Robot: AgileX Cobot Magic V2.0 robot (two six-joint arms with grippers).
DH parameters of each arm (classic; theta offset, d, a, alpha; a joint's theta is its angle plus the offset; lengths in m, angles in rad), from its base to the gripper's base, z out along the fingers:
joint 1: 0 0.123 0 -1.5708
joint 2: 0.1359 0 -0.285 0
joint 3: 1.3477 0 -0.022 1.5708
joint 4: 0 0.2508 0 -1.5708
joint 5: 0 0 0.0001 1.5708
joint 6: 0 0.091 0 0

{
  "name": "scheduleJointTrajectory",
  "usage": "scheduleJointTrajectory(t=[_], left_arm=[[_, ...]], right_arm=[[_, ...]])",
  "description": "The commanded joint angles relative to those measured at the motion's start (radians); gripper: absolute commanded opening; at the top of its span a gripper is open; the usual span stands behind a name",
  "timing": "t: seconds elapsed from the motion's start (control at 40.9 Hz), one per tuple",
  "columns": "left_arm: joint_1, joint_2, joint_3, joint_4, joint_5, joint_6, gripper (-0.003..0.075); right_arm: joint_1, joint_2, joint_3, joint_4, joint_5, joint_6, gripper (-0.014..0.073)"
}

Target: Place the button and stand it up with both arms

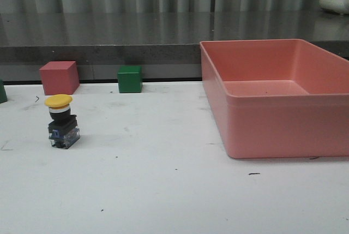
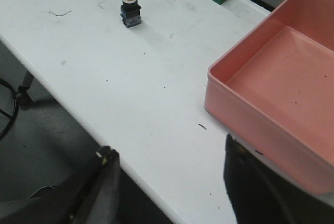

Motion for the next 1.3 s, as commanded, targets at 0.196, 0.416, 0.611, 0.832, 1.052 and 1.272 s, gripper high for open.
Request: scheduleJointTrajectory(t=[0.196, 0.416, 0.611, 0.832, 1.052, 1.272], left_arm=[[0.002, 0.006, -0.035, -0.002, -0.066, -0.008, 0.0459], [0.002, 0.006, -0.035, -0.002, -0.066, -0.008, 0.0269], [0.002, 0.006, -0.035, -0.002, -0.066, -0.008, 0.0079], [0.002, 0.006, -0.035, -0.002, -0.066, -0.008, -0.0020], [0.002, -0.001, -0.026, -0.002, -0.078, -0.008, -0.0020], [0.113, -0.108, 0.099, 0.000, -0.252, -0.008, -0.0020]], right_arm=[[0.000, 0.004, -0.026, -0.005, -0.080, -0.009, 0.0458], [0.000, 0.004, -0.026, -0.005, -0.063, -0.009, 0.0178], [0.000, 0.004, -0.026, -0.005, -0.063, -0.009, -0.0102], [0.000, 0.004, -0.026, -0.005, -0.063, -0.009, -0.0118], [0.000, 0.004, -0.026, -0.005, -0.063, -0.009, -0.0118], [0.000, 0.004, -0.026, -0.005, -0.063, -0.009, -0.0118]])
